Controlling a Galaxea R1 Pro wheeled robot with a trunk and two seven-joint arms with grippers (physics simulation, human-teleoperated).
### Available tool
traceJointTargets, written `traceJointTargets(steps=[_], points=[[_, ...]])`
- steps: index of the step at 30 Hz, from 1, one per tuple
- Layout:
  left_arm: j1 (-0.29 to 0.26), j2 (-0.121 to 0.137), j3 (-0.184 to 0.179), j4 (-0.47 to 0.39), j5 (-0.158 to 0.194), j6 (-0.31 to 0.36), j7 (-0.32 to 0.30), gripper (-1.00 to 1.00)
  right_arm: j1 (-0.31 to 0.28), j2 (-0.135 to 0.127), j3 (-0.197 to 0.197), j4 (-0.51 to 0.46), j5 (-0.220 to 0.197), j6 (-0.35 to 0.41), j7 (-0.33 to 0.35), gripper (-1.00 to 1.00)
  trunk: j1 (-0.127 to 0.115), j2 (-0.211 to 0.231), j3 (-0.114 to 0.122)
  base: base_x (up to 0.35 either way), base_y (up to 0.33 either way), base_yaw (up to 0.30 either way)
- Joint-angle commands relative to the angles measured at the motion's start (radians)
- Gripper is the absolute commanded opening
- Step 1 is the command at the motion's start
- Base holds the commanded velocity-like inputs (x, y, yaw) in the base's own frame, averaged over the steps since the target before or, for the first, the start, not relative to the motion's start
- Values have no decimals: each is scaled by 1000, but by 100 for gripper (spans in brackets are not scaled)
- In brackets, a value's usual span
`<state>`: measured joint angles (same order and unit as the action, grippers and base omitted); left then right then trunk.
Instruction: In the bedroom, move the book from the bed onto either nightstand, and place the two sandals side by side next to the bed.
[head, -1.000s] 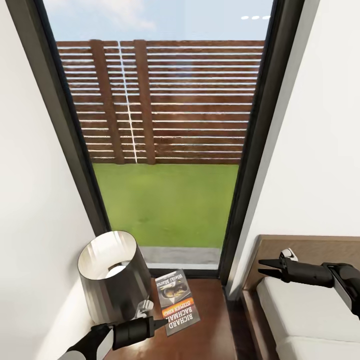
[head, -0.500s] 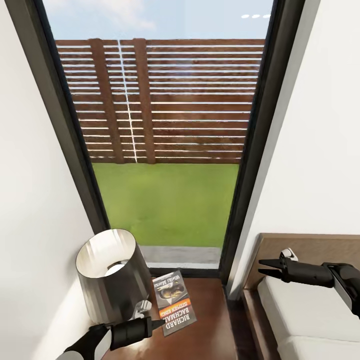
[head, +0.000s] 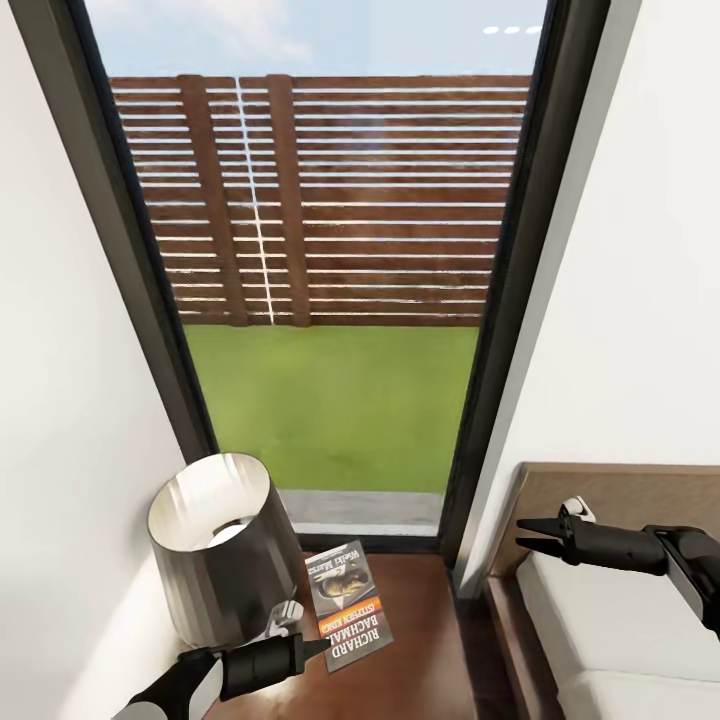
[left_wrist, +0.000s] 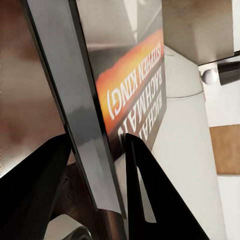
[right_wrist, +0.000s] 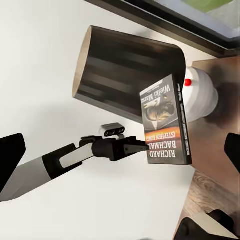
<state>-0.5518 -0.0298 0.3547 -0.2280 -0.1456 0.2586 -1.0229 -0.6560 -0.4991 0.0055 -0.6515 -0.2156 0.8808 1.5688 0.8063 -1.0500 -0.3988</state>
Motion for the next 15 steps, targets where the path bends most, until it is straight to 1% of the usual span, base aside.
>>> traceJointTargets(steps=[1, 5, 11, 15], points=[[0, -1, 9, -2, -8, 9, -5, -100, -1, 0, 1, 0, -2, 10, 2, 100, 4, -8, -4, 0, 0, 0], [0, -1, 9, -2, -8, 9, -5, -100, -1, -1, -5, 2, -2, 10, 2, 100, 19, -36, -17, 0, 0, 0], [0, -1, 9, -2, -8, 9, -5, -100, -1, 0, -56, 4, -2, 9, 2, 100, 42, -78, -36, 0, 0, 0], [0, -1, 9, -2, -8, 9, -5, -100, -1, 0, -62, 5, -1, 8, 2, 100, 58, -106, -48, 0, 0, 0]])
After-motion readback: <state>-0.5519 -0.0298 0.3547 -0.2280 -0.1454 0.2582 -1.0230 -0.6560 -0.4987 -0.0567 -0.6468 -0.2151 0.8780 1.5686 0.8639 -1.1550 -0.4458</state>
